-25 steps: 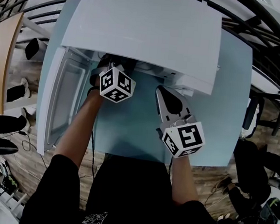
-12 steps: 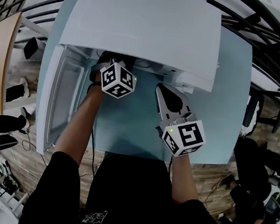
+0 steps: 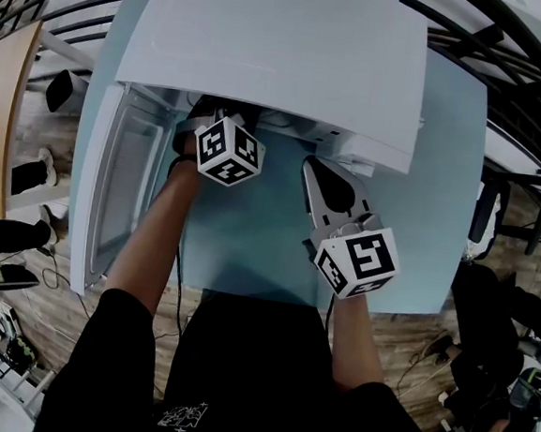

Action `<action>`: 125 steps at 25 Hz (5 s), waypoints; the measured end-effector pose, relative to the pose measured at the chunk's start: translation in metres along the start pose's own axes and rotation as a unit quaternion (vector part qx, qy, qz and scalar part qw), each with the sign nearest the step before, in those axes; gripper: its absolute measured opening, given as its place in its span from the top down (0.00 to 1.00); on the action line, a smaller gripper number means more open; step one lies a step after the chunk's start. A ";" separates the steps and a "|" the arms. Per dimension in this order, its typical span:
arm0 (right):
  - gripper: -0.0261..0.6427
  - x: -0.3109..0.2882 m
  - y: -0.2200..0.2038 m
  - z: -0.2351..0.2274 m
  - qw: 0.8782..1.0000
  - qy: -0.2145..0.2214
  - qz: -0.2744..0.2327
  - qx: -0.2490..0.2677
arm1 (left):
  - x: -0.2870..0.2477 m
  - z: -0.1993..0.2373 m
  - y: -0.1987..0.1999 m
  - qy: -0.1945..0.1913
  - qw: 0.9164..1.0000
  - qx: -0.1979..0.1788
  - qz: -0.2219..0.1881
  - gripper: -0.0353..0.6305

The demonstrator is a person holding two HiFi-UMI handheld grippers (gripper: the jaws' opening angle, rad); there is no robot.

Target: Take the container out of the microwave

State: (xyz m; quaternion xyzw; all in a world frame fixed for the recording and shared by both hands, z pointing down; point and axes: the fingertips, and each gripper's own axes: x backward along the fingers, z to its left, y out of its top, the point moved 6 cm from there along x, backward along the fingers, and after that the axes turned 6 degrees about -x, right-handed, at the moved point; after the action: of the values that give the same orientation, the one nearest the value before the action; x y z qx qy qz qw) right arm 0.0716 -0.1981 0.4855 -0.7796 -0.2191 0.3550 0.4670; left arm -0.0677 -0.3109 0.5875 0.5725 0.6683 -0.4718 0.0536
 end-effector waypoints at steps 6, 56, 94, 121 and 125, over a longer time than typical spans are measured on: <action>0.95 0.002 0.004 0.002 1.000 0.001 -0.005 0.001 | 0.006 -0.002 0.002 -0.004 1.000 -0.003 -0.004 0.91; 0.95 0.048 -0.013 0.057 0.999 0.019 0.003 0.028 | 0.139 -0.087 0.014 -0.023 1.000 0.003 -0.011 0.91; 0.95 0.062 -0.057 0.080 0.999 0.008 0.041 0.023 | 0.171 -0.156 -0.027 -0.046 0.999 0.024 0.009 0.91; 0.95 0.059 -0.077 0.076 0.997 0.004 0.069 0.016 | 0.150 -0.185 -0.046 -0.083 0.995 0.041 0.035 0.91; 0.95 0.059 -0.079 0.076 0.997 0.004 0.073 0.015 | 0.147 -0.186 -0.048 -0.093 0.993 0.069 0.037 0.91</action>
State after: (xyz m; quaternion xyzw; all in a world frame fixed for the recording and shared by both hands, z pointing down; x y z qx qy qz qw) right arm 0.0518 -0.0780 0.5114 -0.7879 -0.1540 0.3884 0.4523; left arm -0.0696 -0.0723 0.6267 0.5524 0.6048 -0.5661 0.0930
